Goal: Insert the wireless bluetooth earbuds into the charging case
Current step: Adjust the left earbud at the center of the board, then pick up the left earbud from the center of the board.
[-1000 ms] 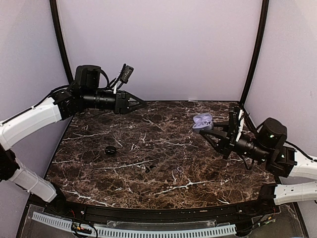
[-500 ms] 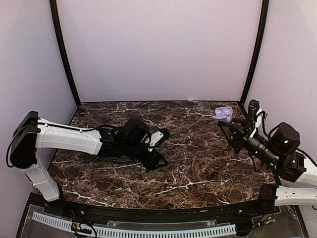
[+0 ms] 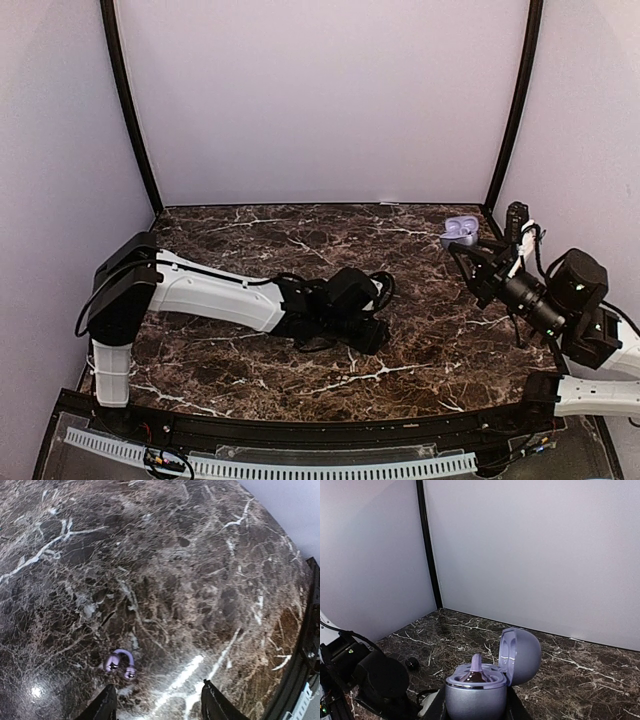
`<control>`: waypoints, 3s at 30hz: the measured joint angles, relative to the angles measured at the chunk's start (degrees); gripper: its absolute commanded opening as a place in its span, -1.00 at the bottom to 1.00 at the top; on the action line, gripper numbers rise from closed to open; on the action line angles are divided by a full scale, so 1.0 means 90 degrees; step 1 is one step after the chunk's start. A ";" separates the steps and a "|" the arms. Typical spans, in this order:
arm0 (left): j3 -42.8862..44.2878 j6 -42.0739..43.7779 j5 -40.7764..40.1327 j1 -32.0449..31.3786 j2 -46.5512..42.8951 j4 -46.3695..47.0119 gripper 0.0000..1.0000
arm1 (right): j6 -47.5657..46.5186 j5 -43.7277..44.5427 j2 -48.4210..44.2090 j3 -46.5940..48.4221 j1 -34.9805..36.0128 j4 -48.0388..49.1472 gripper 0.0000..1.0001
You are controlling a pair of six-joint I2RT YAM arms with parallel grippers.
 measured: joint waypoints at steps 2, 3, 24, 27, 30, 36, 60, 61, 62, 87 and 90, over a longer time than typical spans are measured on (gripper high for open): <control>0.0226 -0.0039 -0.0141 0.0000 0.0233 -0.0282 0.10 | 0.0019 -0.0002 -0.0027 0.0000 -0.0005 -0.0051 -1.00; 0.0352 -0.0053 -0.0187 0.0000 0.0355 -0.0427 0.10 | 0.0027 -0.0002 -0.0034 0.0000 -0.0005 -0.0073 -1.00; 0.1071 -0.0141 -0.0777 0.0440 0.0986 -0.1831 0.20 | 0.0024 -0.0005 -0.0211 -0.0002 -0.0046 -0.0299 -1.00; 0.0984 -0.0087 -0.0899 0.0648 0.0957 -0.1807 0.19 | 0.0022 -0.0002 -0.0253 -0.0002 -0.0046 -0.0313 -1.00; 0.0724 -0.0024 -0.1025 0.1003 0.0794 -0.1768 0.14 | 0.0022 -0.0002 -0.0294 -0.0002 -0.0058 -0.0325 -1.00; 0.0002 0.0202 -0.1214 0.1489 0.0308 -0.1644 -0.07 | 0.0022 -0.0005 -0.0304 -0.0002 -0.0070 -0.0338 -1.00; 0.1467 0.2907 0.1928 0.2450 0.0474 -0.1695 -0.43 | 0.0022 -0.0199 -0.0272 -0.0002 -0.0078 -0.0469 -1.00; 0.1520 0.2943 0.1928 0.2426 0.0571 -0.1753 -0.44 | 0.0022 -0.0202 -0.0272 -0.0002 -0.0078 -0.0469 -1.00; 0.1593 0.2965 0.1926 0.2402 0.0690 -0.1843 -0.45 | 0.0022 -0.0204 -0.0272 -0.0002 -0.0078 -0.0469 -1.00; 0.2431 0.3458 0.2351 0.2239 0.1797 -0.2438 -0.52 | 0.0019 -0.0299 -0.0129 -0.0002 -0.0107 -0.0476 -1.00; 0.2535 0.3487 0.2322 0.2181 0.1851 -0.2518 -0.53 | 0.0019 -0.0321 -0.0102 -0.0002 -0.0109 -0.0469 -1.00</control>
